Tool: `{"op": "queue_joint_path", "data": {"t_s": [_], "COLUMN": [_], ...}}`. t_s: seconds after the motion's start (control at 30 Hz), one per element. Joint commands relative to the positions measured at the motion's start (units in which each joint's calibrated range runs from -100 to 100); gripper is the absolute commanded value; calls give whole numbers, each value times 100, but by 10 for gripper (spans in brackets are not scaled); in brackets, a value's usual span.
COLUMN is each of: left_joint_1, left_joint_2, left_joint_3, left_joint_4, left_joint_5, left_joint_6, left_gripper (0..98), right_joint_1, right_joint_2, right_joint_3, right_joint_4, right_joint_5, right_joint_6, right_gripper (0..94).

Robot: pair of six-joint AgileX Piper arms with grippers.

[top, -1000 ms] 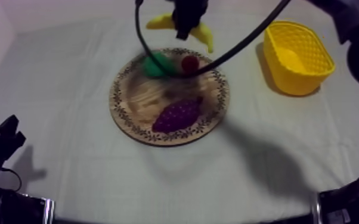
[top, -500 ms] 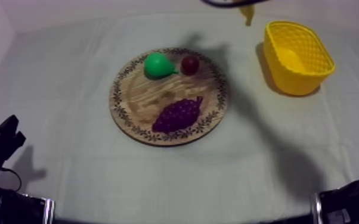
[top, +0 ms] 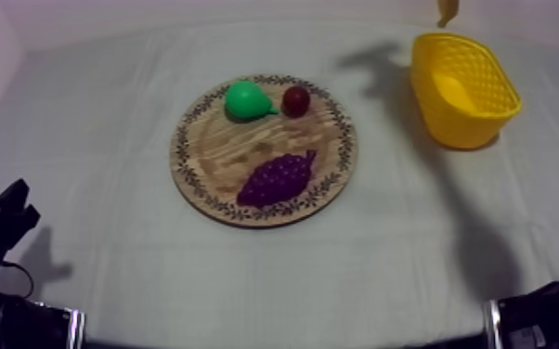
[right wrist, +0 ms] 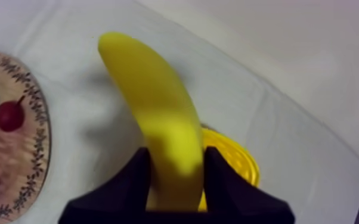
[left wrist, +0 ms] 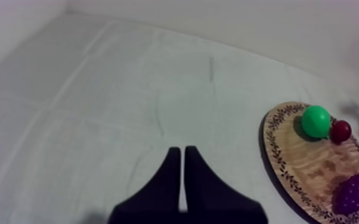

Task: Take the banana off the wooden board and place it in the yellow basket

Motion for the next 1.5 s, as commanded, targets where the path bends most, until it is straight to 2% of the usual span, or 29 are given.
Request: {"op": "queue_joint_path", "data": {"t_s": [0.0, 0.47, 0.9, 0.97, 1.17, 1.27, 1.33, 1.47], "left_joint_1": [-1, -1, -1, -1, -1, -1, -1, -1], "left_joint_2": [-5, -5, -5, -5, -5, -5, -5, -5], "left_joint_3": [-4, -4, -4, -4, -4, -4, -4, -4], "left_joint_4": [0, 0, 0, 0, 0, 0, 0, 0], "left_joint_5": [0, 0, 0, 0, 0, 0, 0, 0], "left_joint_6": [0, 0, 0, 0, 0, 0, 0, 0], "left_gripper": [0, 0, 0, 0, 0, 0, 0, 0], "right_joint_1": [175, 579, 743, 756, 795, 810, 823, 854], "right_joint_2": [8, -22, -317, -321, -316, -348, -406, -671], "right_joint_3": [95, 1664, 2665, 2743, 2943, 2962, 2969, 3066], "right_joint_4": [20, 227, 357, 349, 367, 378, 389, 333], "right_joint_5": [-71, -795, -1345, -1383, -1575, -1628, -1672, -1809], "right_joint_6": [-139, -736, -1013, -1046, -1096, -1114, -1137, -1133], "right_gripper": [188, 189, 198, 225, 488, 567, 562, 457]}}
